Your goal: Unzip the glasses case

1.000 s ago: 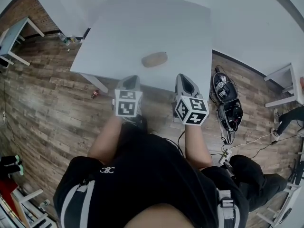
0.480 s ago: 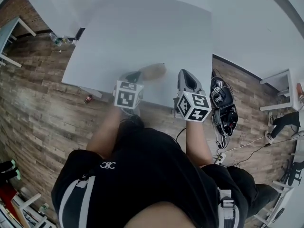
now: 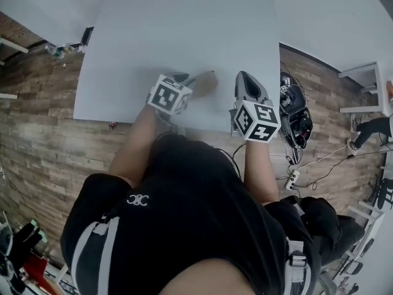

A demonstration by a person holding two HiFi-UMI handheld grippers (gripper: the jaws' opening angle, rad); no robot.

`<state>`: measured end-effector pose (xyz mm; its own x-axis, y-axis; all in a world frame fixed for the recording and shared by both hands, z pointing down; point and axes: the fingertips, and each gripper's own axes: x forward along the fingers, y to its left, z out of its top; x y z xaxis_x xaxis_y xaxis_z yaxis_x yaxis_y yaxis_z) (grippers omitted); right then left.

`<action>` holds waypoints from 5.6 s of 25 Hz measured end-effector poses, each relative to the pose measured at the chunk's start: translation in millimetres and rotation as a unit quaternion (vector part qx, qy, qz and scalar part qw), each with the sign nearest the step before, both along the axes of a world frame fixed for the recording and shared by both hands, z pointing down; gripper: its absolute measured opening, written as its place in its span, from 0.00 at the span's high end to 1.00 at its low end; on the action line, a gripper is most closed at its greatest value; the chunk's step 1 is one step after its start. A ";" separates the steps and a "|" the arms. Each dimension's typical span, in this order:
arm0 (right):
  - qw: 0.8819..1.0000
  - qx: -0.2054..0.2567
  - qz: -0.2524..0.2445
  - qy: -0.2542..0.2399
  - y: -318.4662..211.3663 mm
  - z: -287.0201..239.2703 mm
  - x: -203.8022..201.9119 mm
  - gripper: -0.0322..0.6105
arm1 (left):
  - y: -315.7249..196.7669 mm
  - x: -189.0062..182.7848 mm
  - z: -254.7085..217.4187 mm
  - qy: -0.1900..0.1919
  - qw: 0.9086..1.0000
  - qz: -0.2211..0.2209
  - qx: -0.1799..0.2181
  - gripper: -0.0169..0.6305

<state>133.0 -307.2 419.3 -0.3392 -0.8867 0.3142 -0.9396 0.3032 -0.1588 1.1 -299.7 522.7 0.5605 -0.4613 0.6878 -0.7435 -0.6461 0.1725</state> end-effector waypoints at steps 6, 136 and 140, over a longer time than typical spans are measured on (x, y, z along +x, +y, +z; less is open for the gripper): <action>0.998 -0.032 0.050 0.004 -26.0 24.6 4.6 0.94 | -32.4 11.7 41.9 -0.001 0.993 0.099 -0.057 0.66; 0.989 -0.067 -0.124 -0.038 -40.3 36.9 -103.1 0.90 | -29.6 -10.4 -69.3 0.444 0.887 0.126 -0.012 0.51; 0.989 -0.068 -0.130 -0.034 -34.4 38.6 -107.3 0.90 | -30.8 -13.6 -72.0 0.457 0.882 0.115 -0.019 0.51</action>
